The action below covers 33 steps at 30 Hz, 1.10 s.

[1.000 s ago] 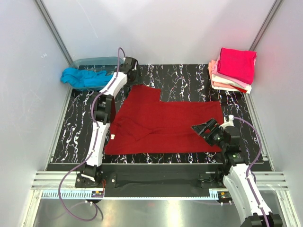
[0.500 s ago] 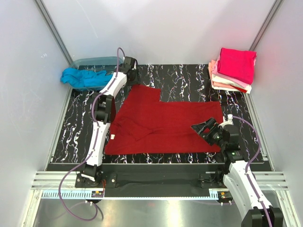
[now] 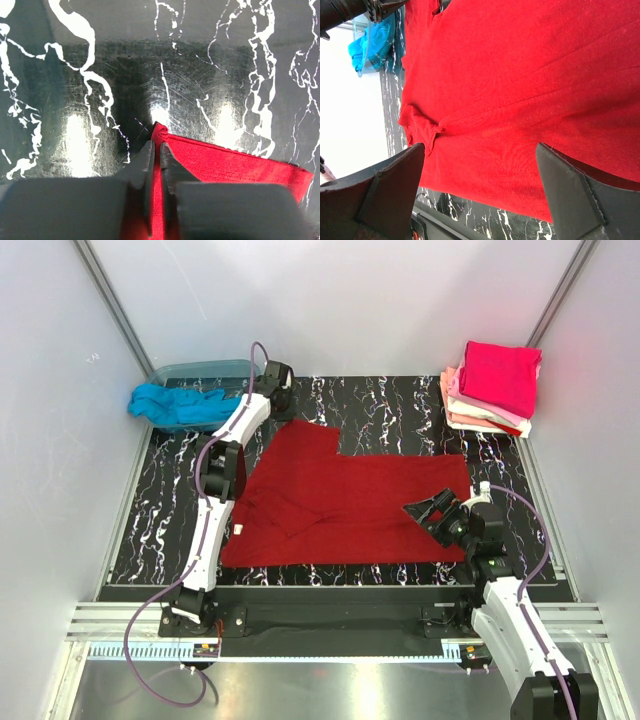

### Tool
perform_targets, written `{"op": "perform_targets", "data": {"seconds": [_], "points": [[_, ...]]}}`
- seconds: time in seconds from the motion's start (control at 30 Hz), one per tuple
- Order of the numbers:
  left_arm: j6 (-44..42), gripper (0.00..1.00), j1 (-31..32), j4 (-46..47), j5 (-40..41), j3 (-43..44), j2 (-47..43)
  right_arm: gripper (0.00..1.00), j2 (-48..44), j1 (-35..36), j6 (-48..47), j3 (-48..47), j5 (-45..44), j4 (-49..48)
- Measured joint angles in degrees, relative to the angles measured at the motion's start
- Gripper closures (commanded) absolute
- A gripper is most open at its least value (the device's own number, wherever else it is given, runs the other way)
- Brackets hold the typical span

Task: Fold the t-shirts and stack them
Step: Fold the tshirt

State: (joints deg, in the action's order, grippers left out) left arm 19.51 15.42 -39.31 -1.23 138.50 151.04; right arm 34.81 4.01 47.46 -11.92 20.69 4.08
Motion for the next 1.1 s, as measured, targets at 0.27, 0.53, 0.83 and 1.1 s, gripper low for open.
{"op": "perform_targets", "data": {"seconds": [0.27, 0.53, 0.83, 1.1], "points": [[0.57, 1.0, -0.2, 3.21, -1.75, -3.48, -1.49, 0.0, 0.42, 0.02, 0.0, 0.0, -0.07, 0.04], [1.75, 1.0, -0.44, -0.92, -3.48, -14.19, -12.11, 0.0, -2.16, 0.02, 0.09, -1.46, -2.51, 4.22], [1.73, 1.0, 0.17, -2.4, -5.75, -27.69, -35.17, 0.0, 19.91, -0.02, -3.39, -33.18, -15.58, 21.86], [2.69, 1.0, 3.54, 1.44, -6.82, -50.6, -48.11, 0.07, 52.54, -9.16, -11.96, -61.51, -21.53, 34.69]]}}
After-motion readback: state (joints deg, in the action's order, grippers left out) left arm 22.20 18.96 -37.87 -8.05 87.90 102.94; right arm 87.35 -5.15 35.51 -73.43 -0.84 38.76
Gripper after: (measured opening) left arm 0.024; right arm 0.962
